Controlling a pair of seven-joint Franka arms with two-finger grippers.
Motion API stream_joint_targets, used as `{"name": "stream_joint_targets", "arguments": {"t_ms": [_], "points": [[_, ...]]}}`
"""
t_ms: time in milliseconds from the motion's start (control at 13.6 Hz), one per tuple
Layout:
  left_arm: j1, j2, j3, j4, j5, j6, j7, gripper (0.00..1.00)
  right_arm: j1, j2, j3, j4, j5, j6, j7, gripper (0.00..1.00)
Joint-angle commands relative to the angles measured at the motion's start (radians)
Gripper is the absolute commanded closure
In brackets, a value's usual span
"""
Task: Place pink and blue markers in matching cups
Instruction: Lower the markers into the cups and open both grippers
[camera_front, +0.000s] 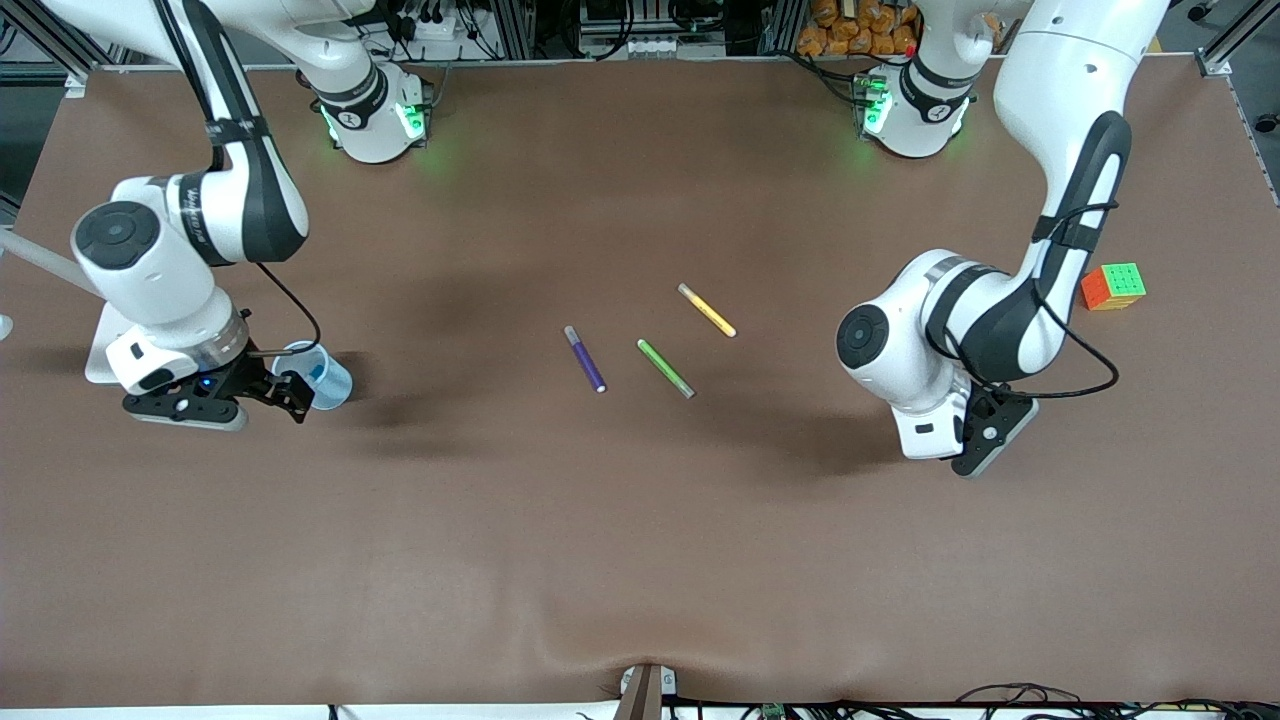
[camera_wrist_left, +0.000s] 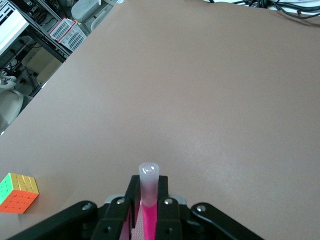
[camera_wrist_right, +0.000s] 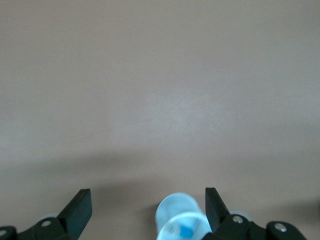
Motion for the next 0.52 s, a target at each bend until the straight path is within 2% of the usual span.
{"name": "stream_joint_targets", "arguments": {"t_ms": [0,148,295,443], "points": [[-0.002,0.002,-0.002,0.016,-0.003,-0.021,-0.013,0.71,0.003,0.078,-0.001,0.229,0.075,-0.221,0.002,0.00],[-0.002,0.002,-0.002,0.020,-0.012,-0.021,-0.009,0.00,-0.012,0.100,-0.003,0.350,0.173,-0.349,0.002,0.00],[-0.002,-0.003,-0.003,0.023,-0.015,-0.021,0.004,0.00,-0.019,0.132,-0.004,0.449,0.225,-0.398,0.004,0.00],[-0.001,-0.004,-0.003,0.025,-0.019,-0.021,0.009,0.00,-0.004,0.135,-0.004,0.492,0.212,-0.417,0.002,0.00]]}}
